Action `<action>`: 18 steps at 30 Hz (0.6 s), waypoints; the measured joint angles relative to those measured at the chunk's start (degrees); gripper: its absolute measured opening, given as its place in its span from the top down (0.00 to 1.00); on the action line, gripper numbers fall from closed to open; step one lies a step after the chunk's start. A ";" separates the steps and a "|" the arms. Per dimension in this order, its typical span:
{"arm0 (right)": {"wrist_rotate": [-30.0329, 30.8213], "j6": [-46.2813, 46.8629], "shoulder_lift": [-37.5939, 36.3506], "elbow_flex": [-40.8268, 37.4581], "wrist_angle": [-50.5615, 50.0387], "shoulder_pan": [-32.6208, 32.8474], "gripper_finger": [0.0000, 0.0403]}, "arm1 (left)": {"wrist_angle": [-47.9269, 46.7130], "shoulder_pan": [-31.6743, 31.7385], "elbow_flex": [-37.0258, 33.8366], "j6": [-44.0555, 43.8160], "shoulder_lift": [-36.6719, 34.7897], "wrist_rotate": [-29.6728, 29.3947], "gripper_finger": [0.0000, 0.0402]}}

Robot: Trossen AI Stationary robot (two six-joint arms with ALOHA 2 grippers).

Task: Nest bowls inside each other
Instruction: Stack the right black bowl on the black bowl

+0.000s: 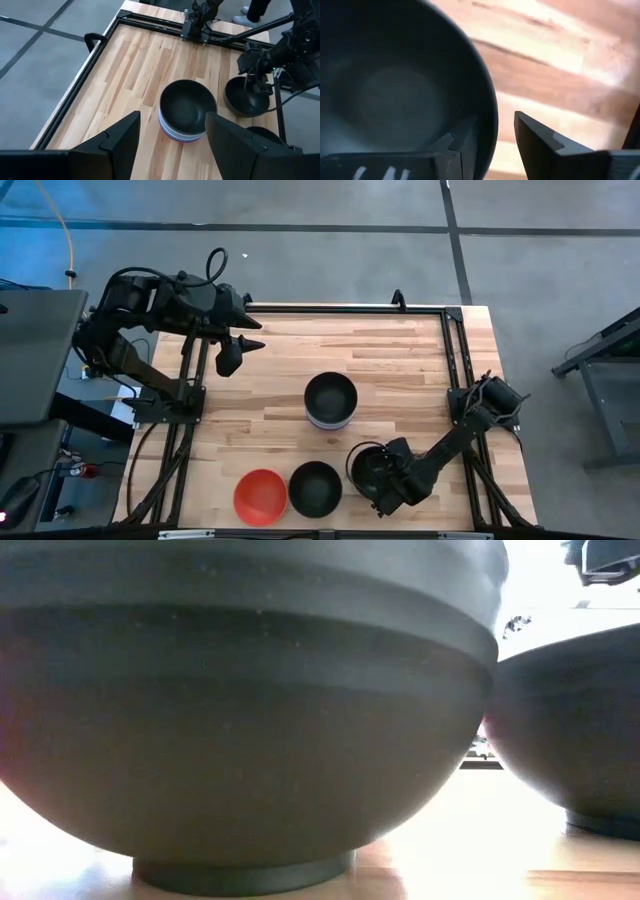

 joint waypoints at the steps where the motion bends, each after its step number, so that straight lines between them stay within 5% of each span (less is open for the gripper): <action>1: 0.42 -0.90 0.00 -0.02 -0.20 -0.12 0.71 | 0.00 0.00 0.00 0.02 0.00 0.10 0.47; 18: -2.24 -4.73 -0.04 -5.55 7.52 -1.29 0.75 | 0.00 -0.04 0.00 -0.55 0.00 1.46 0.47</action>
